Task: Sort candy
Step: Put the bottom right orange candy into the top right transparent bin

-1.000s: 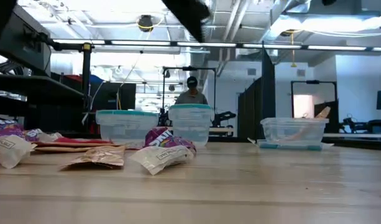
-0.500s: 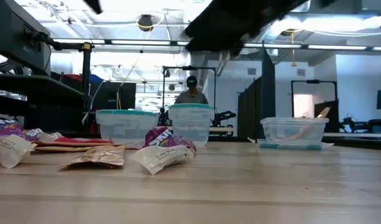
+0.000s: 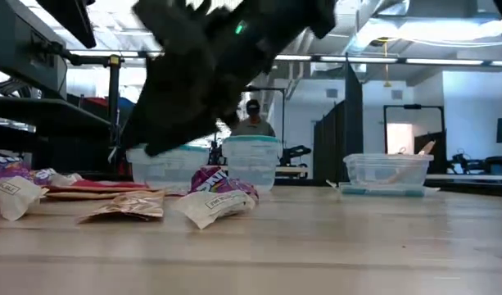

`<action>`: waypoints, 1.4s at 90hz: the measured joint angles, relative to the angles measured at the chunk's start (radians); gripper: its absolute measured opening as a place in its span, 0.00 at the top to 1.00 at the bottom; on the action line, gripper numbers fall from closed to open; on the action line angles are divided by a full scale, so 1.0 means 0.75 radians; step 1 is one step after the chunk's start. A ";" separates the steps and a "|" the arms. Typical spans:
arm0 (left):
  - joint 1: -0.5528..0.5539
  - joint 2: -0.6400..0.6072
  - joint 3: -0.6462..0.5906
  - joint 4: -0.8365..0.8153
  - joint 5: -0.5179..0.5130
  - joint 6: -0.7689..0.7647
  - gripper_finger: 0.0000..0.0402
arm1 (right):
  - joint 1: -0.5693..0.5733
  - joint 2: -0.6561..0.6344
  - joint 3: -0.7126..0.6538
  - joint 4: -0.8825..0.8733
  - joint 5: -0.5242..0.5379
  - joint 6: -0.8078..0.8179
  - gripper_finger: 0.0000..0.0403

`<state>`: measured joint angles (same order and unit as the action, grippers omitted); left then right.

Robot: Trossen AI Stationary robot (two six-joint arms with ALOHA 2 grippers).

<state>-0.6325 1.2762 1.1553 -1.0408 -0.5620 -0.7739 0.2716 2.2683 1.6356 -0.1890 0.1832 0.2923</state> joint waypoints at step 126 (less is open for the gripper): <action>-0.001 0.001 -0.001 0.017 -0.039 0.094 0.65 | -0.437 -1.154 -0.778 -0.795 0.334 0.076 1.00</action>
<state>-0.6334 1.2770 1.1549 -1.0283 -0.5912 -0.7037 -0.0563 1.4028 1.0523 -0.7850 0.4336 0.3494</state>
